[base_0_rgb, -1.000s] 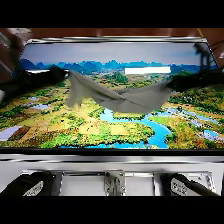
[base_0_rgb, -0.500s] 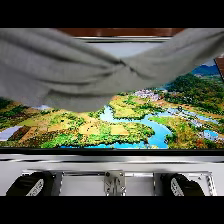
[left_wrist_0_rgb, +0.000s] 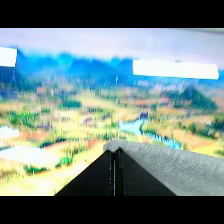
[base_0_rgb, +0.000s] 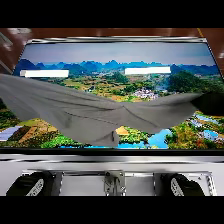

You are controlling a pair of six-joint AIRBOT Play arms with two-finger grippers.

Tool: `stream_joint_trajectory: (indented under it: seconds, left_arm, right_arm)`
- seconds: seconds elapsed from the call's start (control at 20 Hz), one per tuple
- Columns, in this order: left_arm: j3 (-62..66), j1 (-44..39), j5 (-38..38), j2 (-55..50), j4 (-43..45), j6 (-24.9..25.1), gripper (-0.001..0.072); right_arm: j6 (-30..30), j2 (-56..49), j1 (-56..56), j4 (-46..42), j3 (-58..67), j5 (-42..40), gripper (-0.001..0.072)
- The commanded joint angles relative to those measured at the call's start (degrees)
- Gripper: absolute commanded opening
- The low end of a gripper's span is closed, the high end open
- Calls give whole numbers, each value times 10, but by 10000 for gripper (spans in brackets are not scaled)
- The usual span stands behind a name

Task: Fold the shirts.

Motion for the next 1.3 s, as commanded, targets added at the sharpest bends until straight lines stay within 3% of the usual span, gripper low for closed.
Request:
stream_joint_trajectory:
  seconds: [0.0, 0.2, 0.4, 0.5, 0.55, 0.6, 0.65, 0.7, 0.85, 1.0, 1.1, 1.25]
  left_arm:
    - [-124, 0, 33, 0, -40, -21, 33]
    - [-247, 0, 114, -14, -137, -21, 33]
    - [-299, 0, 135, -47, -184, -21, 33]
    - [-301, -2, 136, -64, -189, -21, 33]
    - [-301, -4, 136, -70, -189, -21, 33]
    - [-301, -5, 137, -75, -192, -21, 34]
    - [-301, -6, 137, -77, -196, -21, 33]
    - [-301, -6, 137, -76, -203, -21, 34]
    - [-301, -6, 137, -74, -206, -21, 34]
    - [-301, -6, 137, -75, -206, -21, 34]
    - [-301, -6, 137, -75, -206, -21, 34]
    - [-301, -6, 137, -75, -206, -21, 34]
  right_arm:
    - [16, -6, 0, -16, -158, -105, 54]
    - [34, -112, 0, 9, -205, -279, 53]
    - [13, -247, 0, 125, -205, -467, 53]
    - [-21, -304, 1, 198, -205, -520, 53]
    - [-36, -326, 1, 222, -205, -523, 73]
    - [-42, -342, 1, 230, -205, -526, 200]
    - [-59, -347, -3, 228, -205, -507, 484]
    - [-98, -345, -10, 220, -203, -475, 598]
    - [-112, -340, -69, 125, -190, -337, 598]
    - [-83, -349, -137, 118, -204, -219, 598]
    - [-85, -364, -141, 119, -224, -194, 598]
    - [-83, -398, -106, 137, -235, -221, 598]
